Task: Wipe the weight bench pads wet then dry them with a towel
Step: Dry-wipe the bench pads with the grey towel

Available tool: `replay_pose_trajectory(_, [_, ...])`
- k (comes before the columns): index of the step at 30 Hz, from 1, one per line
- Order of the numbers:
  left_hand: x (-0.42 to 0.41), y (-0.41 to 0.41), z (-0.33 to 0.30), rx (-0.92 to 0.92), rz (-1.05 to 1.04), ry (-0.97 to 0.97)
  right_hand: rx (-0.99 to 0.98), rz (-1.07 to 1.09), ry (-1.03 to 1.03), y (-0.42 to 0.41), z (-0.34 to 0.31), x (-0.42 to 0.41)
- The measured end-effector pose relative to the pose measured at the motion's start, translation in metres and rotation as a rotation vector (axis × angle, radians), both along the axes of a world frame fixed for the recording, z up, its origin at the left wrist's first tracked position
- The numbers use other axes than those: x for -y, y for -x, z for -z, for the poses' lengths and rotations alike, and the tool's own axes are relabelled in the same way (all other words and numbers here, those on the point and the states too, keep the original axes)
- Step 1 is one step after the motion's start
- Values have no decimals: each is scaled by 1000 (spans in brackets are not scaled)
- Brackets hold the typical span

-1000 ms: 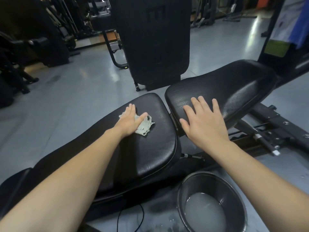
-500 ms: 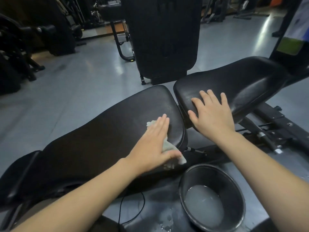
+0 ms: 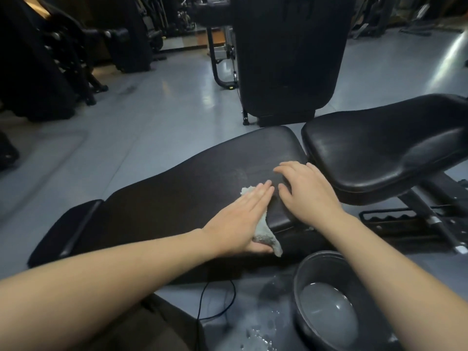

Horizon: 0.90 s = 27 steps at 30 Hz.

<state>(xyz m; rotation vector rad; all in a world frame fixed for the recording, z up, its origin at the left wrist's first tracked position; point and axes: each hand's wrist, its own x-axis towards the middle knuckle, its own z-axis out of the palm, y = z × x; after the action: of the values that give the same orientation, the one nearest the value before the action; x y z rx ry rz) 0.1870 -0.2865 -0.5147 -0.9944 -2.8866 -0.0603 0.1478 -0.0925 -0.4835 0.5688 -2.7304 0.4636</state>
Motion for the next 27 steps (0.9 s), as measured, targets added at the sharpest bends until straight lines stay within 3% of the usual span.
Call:
replay_pose_trajectory(10, [45,-8,17,68,-123,-42,96,-53,-217,-1,5,34])
replay_pose_trajectory(27, [213,-12,42,165,-259,209,183,-198,-353,-13,12,121])
